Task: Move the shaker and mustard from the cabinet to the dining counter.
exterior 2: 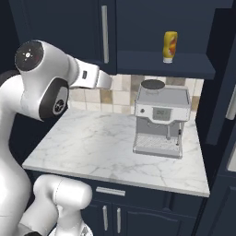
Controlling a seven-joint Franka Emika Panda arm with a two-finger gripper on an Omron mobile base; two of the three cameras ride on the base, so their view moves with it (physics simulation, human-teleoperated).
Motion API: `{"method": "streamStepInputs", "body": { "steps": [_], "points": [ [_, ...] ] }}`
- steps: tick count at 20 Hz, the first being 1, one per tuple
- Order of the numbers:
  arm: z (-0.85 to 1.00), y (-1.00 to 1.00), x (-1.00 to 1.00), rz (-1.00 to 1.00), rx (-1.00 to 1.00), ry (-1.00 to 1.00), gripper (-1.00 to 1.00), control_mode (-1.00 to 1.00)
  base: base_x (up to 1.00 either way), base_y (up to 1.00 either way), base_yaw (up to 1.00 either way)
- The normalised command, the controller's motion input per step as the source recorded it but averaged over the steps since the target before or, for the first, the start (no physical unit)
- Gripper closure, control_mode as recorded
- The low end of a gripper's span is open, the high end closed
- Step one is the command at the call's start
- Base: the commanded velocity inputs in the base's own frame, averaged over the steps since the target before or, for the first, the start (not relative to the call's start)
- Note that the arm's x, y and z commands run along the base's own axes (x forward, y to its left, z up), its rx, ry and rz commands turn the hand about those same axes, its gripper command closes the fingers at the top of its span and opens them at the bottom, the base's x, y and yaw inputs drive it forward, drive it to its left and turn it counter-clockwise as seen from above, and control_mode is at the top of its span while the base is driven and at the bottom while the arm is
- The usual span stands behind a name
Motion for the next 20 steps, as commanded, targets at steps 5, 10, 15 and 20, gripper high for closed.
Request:
{"method": "streamStepInputs", "body": {
  "steps": [5, 10, 15, 20],
  "points": [
    [0.08, 0.26, 0.0, 0.0, 0.0, 0.0, -1.0, -1.0, 0.0, 0.0, 0.0],
    [0.08, 0.25, 0.07, 0.0, 0.0, 0.0, -1.0, -1.0, 0.0, 0.0, 0.0],
    [0.18, 0.14, 0.23, 0.03, 0.0, 0.0, -1.0, -1.0, 0.0, 0.0, 0.0],
    [0.2, 0.15, 0.35, 0.06, 0.0, -0.02, -1.0, -1.0, 0.0, 0.0, 0.0]
  ]
}}
